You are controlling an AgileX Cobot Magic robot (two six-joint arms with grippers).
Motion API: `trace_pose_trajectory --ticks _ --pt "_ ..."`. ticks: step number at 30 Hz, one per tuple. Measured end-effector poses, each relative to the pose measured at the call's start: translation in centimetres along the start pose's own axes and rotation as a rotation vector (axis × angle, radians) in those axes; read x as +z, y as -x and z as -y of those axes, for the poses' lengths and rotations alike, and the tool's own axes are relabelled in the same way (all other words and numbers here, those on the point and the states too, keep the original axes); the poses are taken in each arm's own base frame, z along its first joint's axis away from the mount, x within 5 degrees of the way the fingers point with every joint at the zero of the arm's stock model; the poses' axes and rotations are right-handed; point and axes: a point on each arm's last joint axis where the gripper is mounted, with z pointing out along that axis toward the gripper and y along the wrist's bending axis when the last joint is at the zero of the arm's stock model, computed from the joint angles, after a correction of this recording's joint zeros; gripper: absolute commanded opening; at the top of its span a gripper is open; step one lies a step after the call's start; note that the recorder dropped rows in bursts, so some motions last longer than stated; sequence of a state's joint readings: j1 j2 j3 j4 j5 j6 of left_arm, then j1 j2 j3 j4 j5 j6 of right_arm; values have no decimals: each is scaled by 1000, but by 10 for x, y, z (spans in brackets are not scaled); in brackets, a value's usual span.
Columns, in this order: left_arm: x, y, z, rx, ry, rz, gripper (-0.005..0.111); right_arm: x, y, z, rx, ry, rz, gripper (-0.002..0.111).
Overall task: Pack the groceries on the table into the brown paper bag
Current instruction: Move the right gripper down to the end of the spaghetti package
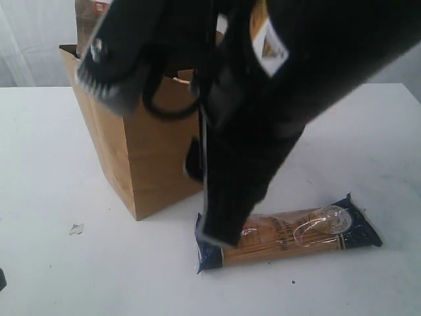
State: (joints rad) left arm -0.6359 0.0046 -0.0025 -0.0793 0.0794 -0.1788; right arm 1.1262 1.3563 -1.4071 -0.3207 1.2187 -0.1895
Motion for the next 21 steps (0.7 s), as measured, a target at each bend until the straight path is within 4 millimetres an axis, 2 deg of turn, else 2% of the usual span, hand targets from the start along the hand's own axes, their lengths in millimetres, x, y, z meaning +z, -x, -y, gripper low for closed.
trace_pose_trajectory --ticks 3,8,16,21 --pt "0 0 0 0 0 0 0 19 -7 -16 -58 96 -57 58" --pt "0 0 0 0 0 0 0 47 -17 -30 -122 154 -154 58" --pt "0 0 0 0 0 0 0 60 -24 -43 -104 240 -186 58" --pt "0 0 0 0 0 0 0 63 -26 -45 -85 247 -197 58"
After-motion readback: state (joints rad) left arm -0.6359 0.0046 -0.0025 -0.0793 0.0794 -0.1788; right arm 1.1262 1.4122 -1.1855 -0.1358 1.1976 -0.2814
